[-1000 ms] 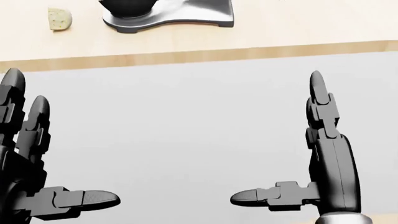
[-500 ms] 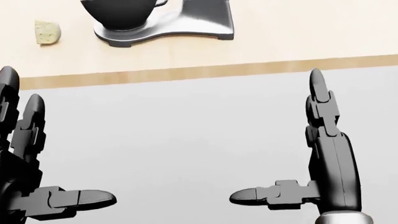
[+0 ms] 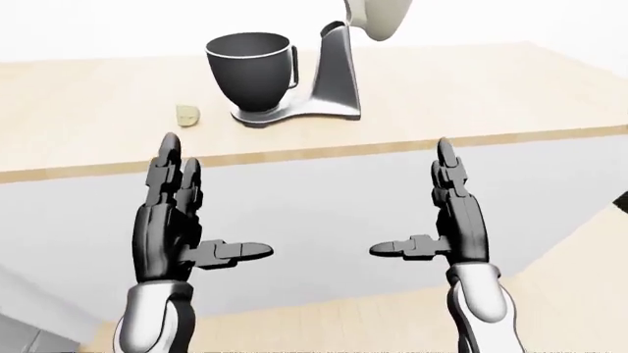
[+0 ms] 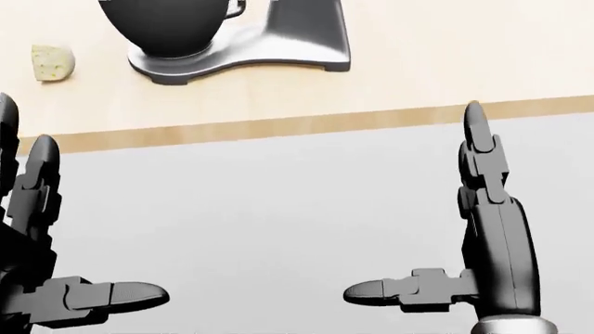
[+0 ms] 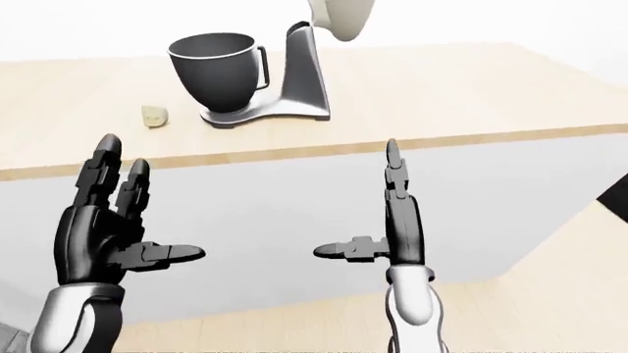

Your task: Place the cheese in the stand mixer bowl.

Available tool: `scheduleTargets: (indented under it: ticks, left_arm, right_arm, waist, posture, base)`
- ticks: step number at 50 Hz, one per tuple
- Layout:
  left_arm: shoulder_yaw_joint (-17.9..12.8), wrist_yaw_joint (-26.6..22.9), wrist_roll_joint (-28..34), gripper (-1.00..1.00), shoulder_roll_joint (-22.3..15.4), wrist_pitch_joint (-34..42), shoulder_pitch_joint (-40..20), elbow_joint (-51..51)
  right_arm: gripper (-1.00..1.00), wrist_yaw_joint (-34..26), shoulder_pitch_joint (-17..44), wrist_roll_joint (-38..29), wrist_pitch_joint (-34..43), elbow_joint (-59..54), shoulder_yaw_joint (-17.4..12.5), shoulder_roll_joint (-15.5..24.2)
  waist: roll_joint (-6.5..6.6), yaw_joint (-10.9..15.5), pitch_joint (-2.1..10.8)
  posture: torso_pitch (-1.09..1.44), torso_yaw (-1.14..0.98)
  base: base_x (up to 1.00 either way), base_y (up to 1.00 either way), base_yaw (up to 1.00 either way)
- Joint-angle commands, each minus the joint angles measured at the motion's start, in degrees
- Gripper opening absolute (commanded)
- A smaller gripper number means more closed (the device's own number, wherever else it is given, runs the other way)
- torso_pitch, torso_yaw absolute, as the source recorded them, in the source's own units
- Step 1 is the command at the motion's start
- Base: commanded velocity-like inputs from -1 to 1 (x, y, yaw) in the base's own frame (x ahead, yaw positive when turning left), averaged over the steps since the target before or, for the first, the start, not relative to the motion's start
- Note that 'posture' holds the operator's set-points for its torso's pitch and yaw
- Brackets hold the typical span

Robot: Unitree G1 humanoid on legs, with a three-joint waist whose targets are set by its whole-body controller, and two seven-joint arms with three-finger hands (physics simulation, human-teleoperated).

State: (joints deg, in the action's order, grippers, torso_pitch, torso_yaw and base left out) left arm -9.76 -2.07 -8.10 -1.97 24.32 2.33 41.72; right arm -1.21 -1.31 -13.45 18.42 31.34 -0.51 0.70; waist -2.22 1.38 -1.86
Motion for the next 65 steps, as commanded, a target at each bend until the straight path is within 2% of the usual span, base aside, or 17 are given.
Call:
scheduleTargets:
  ticks: [1,2,8,30,31,33,39,43,46,48,52,56,57,58,59,61,65]
  left_arm:
    - [0.26,-0.21,-0.2,1.0,0.02,-1.23,-0.6,0.96]
    - [0.18,-0.2,-0.26,1.0,-0.01,-1.14,-0.64,1.04]
    - [0.18,-0.23,-0.21,1.0,-0.01,-1.46,-0.66,0.7]
    - [0.13,-0.26,-0.27,1.0,-0.01,-1.81,-0.51,0.51]
    - [0.12,-0.25,-0.28,1.0,-0.02,-1.75,-0.52,0.57]
    - [0.13,-0.26,-0.28,1.0,0.0,-1.79,-0.47,0.59]
    - [0.18,-0.26,-0.24,1.0,0.03,-1.84,-0.38,0.68]
    - [0.17,-0.28,-0.26,1.0,0.05,-1.88,-0.36,0.67]
    - [0.14,-0.26,-0.27,1.0,0.05,-1.85,-0.42,0.65]
    - [0.19,-0.27,-0.24,1.0,0.06,-1.94,-0.4,0.57]
    - [0.25,-0.23,-0.17,1.0,0.05,-1.93,-0.44,0.54]
    - [0.34,-0.2,-0.11,1.0,0.08,-1.99,-0.41,0.5]
    - [0.36,-0.21,-0.1,1.0,0.08,-1.99,-0.37,0.54]
    - [0.37,-0.21,-0.1,1.0,0.08,-2.0,-0.36,0.54]
    - [0.35,-0.22,-0.1,1.0,0.09,-2.04,-0.34,0.52]
    - [0.35,-0.22,-0.13,1.0,0.09,-1.95,-0.31,0.67]
    - [0.33,-0.24,-0.11,1.0,0.09,-2.0,-0.3,0.61]
  right_arm:
    - [1.0,0.33,0.55,-0.1,-1.24,1.13,-0.27,0.19]
    - [1.0,0.34,0.58,-0.13,-1.21,1.15,-0.24,0.19]
    - [1.0,0.4,0.5,-0.12,-1.37,1.05,-0.28,0.2]
    - [1.0,0.47,0.37,-0.48,-1.54,0.95,-0.18,0.23]
    - [1.0,0.47,0.4,-0.54,-1.49,0.96,-0.17,0.23]
    - [1.0,0.46,0.39,-0.56,-1.43,1.05,-0.18,0.22]
    - [1.0,0.5,0.34,-0.57,-1.52,1.08,-0.16,0.16]
    - [1.0,0.53,0.39,-0.59,-1.53,0.91,-0.16,0.16]
    - [1.0,0.52,0.43,-0.52,-1.57,0.9,-0.22,0.17]
    - [1.0,0.52,0.4,-0.47,-1.66,0.81,-0.25,0.17]
    - [1.0,0.53,0.43,-0.44,-1.7,0.71,-0.28,0.18]
    - [1.0,0.58,0.39,-0.54,-1.58,0.83,-0.14,0.13]
    - [1.0,0.58,0.38,-0.57,-1.56,0.87,-0.11,0.13]
    - [1.0,0.58,0.36,-0.56,-1.56,0.91,-0.1,0.12]
    - [1.0,0.6,0.34,-0.55,-1.58,0.9,-0.09,0.1]
    - [1.0,0.59,0.35,-0.6,-1.51,0.98,-0.03,0.1]
    - [1.0,0.62,0.32,-0.61,-1.51,1.02,0.03,0.08]
  waist:
    - [-1.17,0.16,0.95]
    - [0.51,0.17,0.25]
    - [2.13,-0.61,1.45]
    - [2.18,-1.1,1.72]
    - [2.6,-1.13,2.47]
    - [2.32,-1.22,1.24]
    - [3.52,-1.63,0.57]
    - [2.85,-1.55,0.33]
    - [0.06,-1.84,0.03]
    - [1.5,-1.81,0.37]
    - [0.96,-1.92,0.61]
    - [3.65,-1.89,-0.27]
    - [5.17,-1.9,0.03]
    - [7.78,-1.69,0.96]
    - [5.94,-1.14,0.6]
    - [5.81,-1.15,0.23]
    - [3.61,-1.37,0.28]
  posture:
    - [0.0,0.0]
    - [0.0,0.0]
    - [0.0,0.0]
    - [0.0,0.0]
    - [0.0,0.0]
    - [0.0,0.0]
    - [0.0,0.0]
    - [0.0,0.0]
    - [0.0,0.0]
    - [0.0,0.0]
    - [0.0,0.0]
    - [0.0,0.0]
    - [0.0,0.0]
    - [0.0,0.0]
    - [0.0,0.0]
    - [0.0,0.0]
    - [0.0,0.0]
  base:
    - [0.02,0.0,0.0]
    - [0.02,0.0,0.0]
    - [0.02,0.0,0.0]
    - [0.01,0.0,0.0]
    - [0.0,0.09,0.0]
    - [0.0,0.15,0.0]
    - [0.0,0.17,0.0]
    - [0.0,0.17,0.0]
    - [0.0,0.19,0.0]
    - [0.0,0.19,0.0]
    - [0.0,0.19,0.0]
    - [0.0,0.19,0.0]
    - [0.0,0.2,0.0]
    - [0.01,0.19,0.0]
    - [0.0,0.19,0.0]
    - [0.0,0.19,0.0]
    - [0.0,0.18,0.0]
